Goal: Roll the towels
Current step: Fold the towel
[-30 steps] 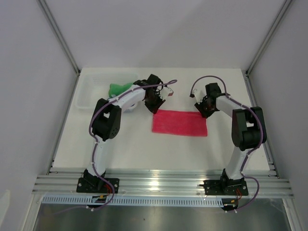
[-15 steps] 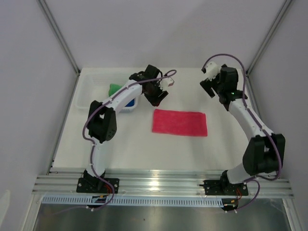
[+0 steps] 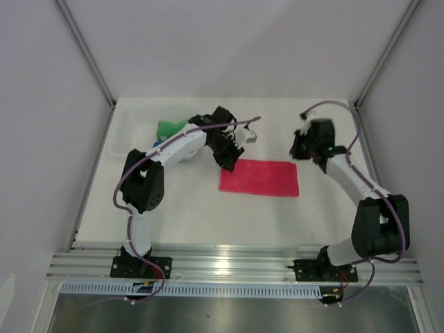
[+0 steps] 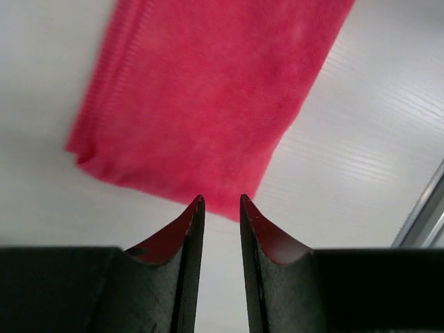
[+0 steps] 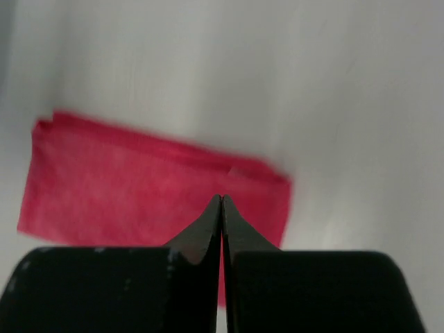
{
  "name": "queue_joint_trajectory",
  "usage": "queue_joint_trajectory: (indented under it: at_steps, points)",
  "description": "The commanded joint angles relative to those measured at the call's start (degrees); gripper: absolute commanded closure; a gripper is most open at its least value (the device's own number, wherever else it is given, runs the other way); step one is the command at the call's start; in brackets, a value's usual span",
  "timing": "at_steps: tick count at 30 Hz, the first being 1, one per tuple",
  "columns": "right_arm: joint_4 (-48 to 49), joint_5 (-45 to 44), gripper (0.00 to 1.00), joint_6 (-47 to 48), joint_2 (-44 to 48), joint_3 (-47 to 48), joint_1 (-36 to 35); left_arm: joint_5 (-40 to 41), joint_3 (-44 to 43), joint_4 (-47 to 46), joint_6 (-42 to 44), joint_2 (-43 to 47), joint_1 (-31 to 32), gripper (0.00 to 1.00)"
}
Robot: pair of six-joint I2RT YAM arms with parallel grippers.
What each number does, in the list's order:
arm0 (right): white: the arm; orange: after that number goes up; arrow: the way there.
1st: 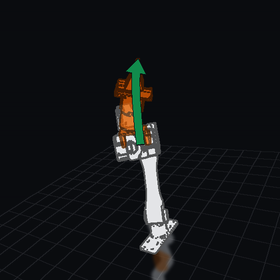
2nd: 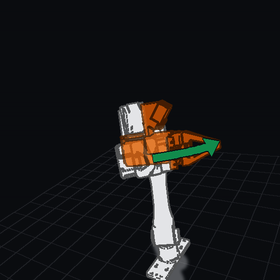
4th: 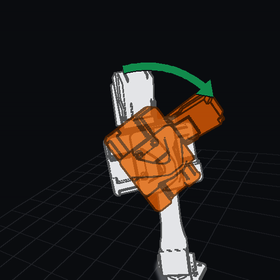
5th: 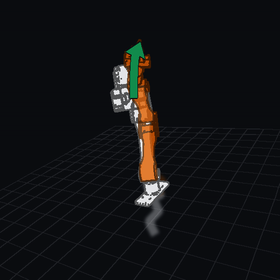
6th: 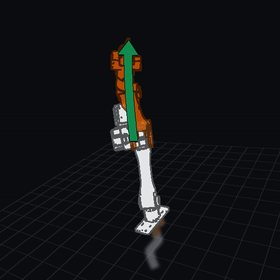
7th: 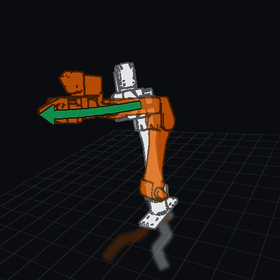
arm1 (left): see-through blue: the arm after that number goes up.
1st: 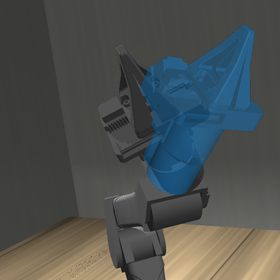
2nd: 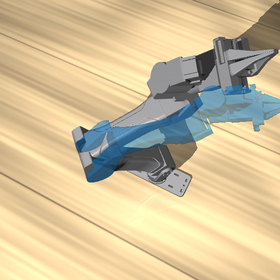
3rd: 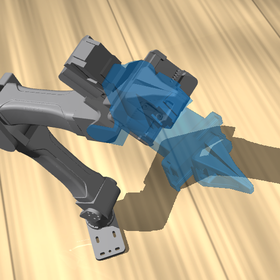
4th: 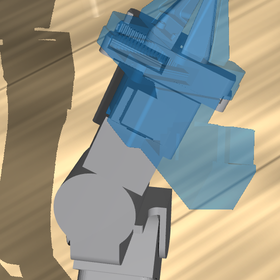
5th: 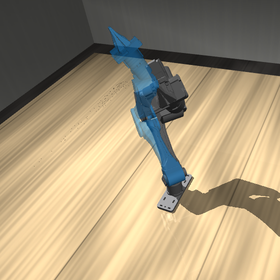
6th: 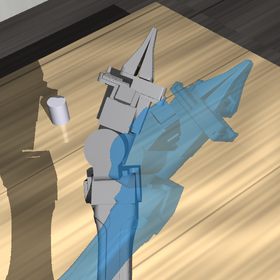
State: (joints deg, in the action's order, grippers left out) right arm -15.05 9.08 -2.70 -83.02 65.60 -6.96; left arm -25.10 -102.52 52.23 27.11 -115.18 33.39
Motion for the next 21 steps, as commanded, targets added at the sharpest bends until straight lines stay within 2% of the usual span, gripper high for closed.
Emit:
queue_joint_trajectory:
  at_steps: [1, 6, 12, 17, 21]
  points:
    - [1.94, 1.12, 1.00, -15.21, 0.32, -9.25, -5.42, -2.94, 3.80, -1.25, -5.31, -1.80, 1.42, 0.70]
    - [1.26, 0.77, 1.00, -21.28, -5.30, -14.53, -5.26, 2.07, 7.24, -1.96, -4.70, -4.53, 1.68, 0.70]
    - [-4.80, -1.69, 1.00, -22.79, -15.84, -13.31, -4.56, 4.54, 11.90, -2.57, -4.44, -5.41, 1.59, 0.71]
    - [-6.39, -4.59, 1.00, -22.09, -20.42, -7.01, -2.27, 3.40, 13.49, -3.10, -4.53, -4.27, 1.59, 0.69]
    - [-10.17, -8.99, 1.00, -18.67, -26.47, 4.16, -1.39, -0.19, 10.42, 0.50, -3.65, -1.99, 1.42, 0.59]
